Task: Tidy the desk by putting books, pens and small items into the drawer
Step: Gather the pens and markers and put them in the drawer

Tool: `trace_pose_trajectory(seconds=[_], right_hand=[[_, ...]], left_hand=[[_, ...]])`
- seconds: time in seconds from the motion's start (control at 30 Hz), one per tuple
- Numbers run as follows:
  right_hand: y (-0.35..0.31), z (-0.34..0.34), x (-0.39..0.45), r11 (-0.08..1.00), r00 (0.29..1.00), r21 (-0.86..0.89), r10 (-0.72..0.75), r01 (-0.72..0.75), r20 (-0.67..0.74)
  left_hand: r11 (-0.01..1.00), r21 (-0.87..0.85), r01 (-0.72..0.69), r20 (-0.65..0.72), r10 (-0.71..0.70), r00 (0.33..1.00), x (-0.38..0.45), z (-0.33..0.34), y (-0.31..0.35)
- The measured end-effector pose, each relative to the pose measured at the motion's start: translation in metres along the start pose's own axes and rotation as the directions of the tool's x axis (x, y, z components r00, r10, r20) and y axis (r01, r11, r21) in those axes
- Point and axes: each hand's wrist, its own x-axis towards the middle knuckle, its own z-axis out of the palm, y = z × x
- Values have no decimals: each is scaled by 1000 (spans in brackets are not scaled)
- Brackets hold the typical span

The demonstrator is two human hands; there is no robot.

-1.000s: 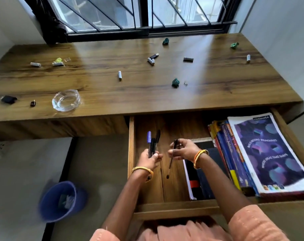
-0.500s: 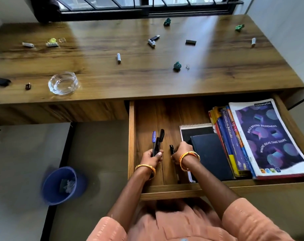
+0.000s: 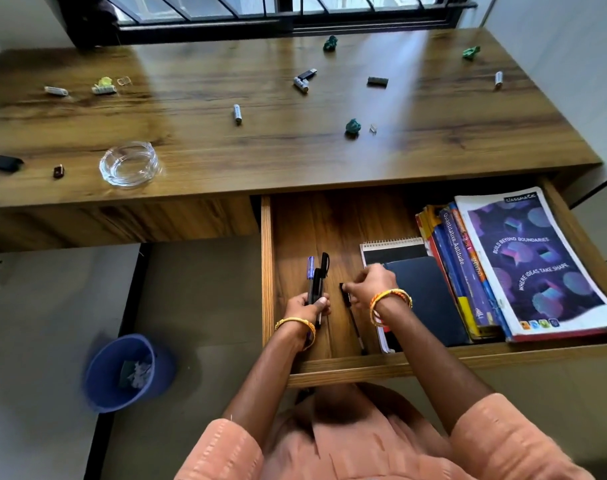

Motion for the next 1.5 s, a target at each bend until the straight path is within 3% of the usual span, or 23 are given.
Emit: trace_pose_trajectory(seconds=[0.1,0.2,0.33,0.5,0.7,1.13,1.23,1.3,1.37,1.4,1.5], right_hand=[[-19,-12,4,984,992,131,-116,120,-41],[-33,-17,9,947,987,307,-128,93,96],[-38,-17,7,936,986,344,-114,68,118],[-32,-6,12,987,996,154,-64,54,56],[-24,31,6,979,995,-177,-96,96,7],[-16,35,0,963,997,-257,-81,75,-9],[-17,28,3,987,999,-156,-45,39,-30],[-21,18,7,996,1000,83,-15,15,-3],[-30,3,8,908,986,413,-1,-70,168],[-35,-6,7,867,968,488,-32,-96,247],[-48,-24,4,894,929,443,-109,-64,355]], left_hand=[[998,19,-52,85,50,995,-3,0,-1],[996,40,-78,142,71,987,-7,-1,1],[995,58,-81,74,77,994,-11,-3,1],[952,262,-158,-106,191,976,-11,-15,2],[977,174,-124,-88,141,986,-19,-8,-4],[995,86,-42,-56,47,997,-22,-7,-6],[997,76,-30,-21,32,999,-25,-7,-4],[999,38,-24,34,23,999,-30,-7,-1],[999,29,-27,127,23,992,-35,-7,4],[999,36,-31,178,24,984,-37,-7,7],[999,23,-25,301,17,953,-42,-12,22]])
